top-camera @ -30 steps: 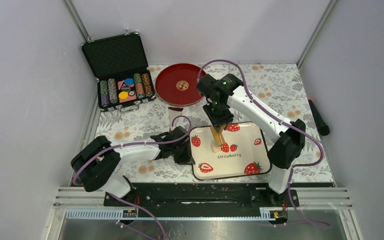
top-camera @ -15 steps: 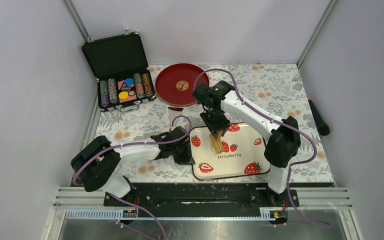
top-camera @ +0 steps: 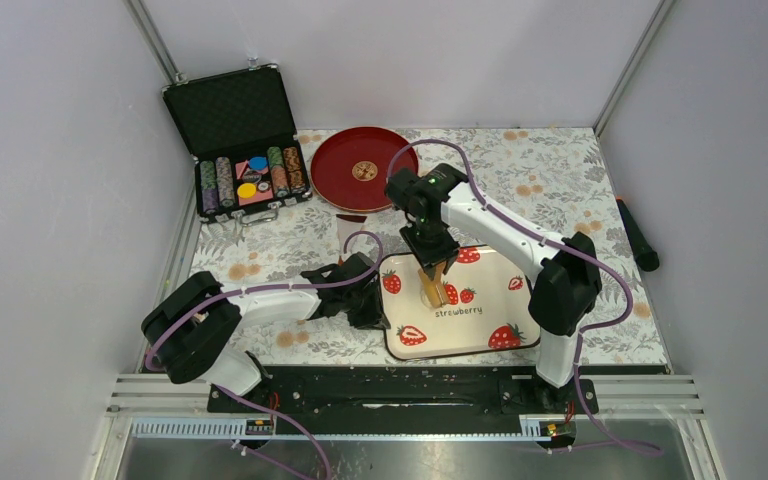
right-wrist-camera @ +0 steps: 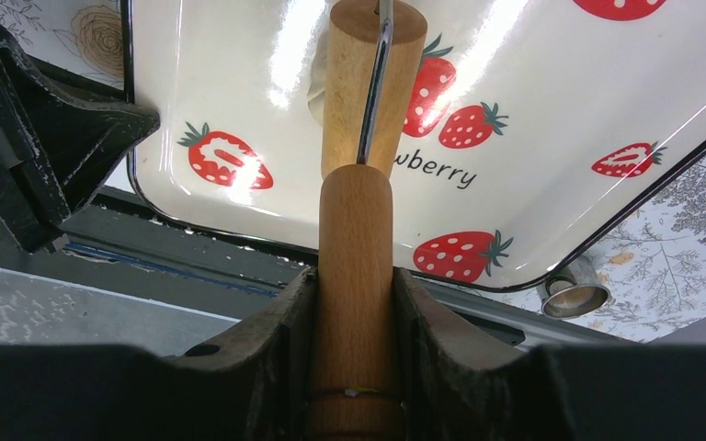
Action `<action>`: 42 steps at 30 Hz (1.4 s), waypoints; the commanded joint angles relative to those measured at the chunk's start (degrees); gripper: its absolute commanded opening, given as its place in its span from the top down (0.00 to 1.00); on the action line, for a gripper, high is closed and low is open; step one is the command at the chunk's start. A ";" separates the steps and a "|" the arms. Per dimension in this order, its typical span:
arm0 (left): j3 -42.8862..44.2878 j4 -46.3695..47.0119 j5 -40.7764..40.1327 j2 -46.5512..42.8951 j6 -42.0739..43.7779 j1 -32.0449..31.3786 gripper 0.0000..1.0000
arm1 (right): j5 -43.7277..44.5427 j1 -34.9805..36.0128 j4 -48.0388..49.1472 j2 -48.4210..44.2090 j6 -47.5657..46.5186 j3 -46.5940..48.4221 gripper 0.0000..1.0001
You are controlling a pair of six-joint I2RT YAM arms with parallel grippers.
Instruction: Roll out the dumpling wrappers from the dough
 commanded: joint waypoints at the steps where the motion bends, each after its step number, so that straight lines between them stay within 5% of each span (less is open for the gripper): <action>1: -1.19 -4.21 -2.96 1.99 2.34 -1.20 1.00 | -2.20 1.37 2.30 0.72 1.21 -0.92 1.00; 27: -1.39 -4.16 -2.95 2.04 2.27 -1.14 1.00 | -7.25 3.39 10.03 -0.37 5.08 -7.77 1.00; 42: -1.33 -4.07 -2.95 1.92 2.25 -1.16 1.00 | -0.99 3.57 2.33 -3.17 4.56 2.76 1.00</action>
